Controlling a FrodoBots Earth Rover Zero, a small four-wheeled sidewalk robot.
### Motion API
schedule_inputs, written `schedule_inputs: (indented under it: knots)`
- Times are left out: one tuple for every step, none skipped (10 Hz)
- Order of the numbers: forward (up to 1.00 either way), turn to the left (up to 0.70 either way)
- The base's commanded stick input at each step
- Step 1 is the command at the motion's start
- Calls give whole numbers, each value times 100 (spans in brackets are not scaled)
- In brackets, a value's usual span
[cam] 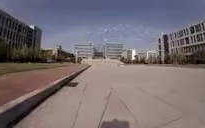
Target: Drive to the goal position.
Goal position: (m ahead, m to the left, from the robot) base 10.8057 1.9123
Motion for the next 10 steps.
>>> schedule_inputs:
  knots:
    - [70,1]
    - [70,1]
    - [70,1]
    - [70,1]
    - [70,1]
    - [70,1]
    - [70,1]
    - [70,1]
    - [70,1]
    - [70,1]
